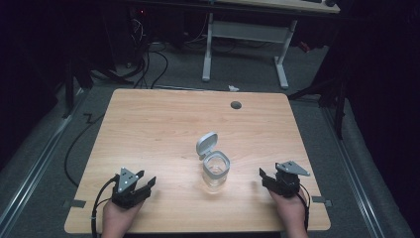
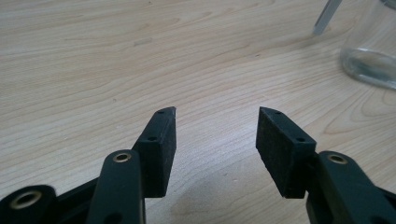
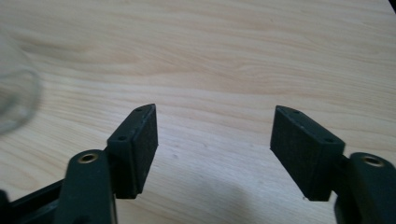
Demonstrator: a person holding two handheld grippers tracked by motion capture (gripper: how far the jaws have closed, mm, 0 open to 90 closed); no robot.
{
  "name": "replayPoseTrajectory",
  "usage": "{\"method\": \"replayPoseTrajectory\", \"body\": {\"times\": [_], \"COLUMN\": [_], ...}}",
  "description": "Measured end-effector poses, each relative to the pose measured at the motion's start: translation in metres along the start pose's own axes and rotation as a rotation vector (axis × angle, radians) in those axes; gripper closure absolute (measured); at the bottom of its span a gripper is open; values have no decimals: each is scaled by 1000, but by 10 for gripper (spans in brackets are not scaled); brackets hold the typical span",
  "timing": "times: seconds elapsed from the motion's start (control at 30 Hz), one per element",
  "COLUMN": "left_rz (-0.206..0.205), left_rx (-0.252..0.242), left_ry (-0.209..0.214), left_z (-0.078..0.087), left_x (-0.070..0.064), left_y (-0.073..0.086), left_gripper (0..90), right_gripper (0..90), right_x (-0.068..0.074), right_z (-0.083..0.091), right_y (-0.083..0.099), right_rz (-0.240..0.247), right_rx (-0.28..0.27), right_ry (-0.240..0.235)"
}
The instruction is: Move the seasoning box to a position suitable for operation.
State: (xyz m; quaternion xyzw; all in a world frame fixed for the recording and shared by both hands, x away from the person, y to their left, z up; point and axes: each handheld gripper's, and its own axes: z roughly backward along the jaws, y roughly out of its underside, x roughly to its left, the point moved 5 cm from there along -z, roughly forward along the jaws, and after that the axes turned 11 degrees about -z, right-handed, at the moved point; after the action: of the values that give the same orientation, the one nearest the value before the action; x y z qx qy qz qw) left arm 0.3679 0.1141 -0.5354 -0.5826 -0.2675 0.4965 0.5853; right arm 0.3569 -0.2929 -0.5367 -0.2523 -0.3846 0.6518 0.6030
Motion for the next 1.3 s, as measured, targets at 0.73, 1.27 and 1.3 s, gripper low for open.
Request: {"method": "replayPoseTrajectory", "body": {"times": [0.73, 1.27, 1.3], "left_rz": [-9, -36, -34], "left_rx": [23, -8, -8], "left_ry": [14, 31, 33], "left_z": [-3, -2, -2], "left_x": [-4, -13, -13], "left_y": [7, 6, 6], "left_gripper": [597, 831, 829], "right_gripper": [630, 900, 900], "right_x": [65, 97, 97], "right_z": [-13, -28, -28], "right_y": [-1, -7, -7], "right_rz": [68, 184, 187], "right_rx": [23, 14, 15], "right_ry": [-219, -263, -261]}}
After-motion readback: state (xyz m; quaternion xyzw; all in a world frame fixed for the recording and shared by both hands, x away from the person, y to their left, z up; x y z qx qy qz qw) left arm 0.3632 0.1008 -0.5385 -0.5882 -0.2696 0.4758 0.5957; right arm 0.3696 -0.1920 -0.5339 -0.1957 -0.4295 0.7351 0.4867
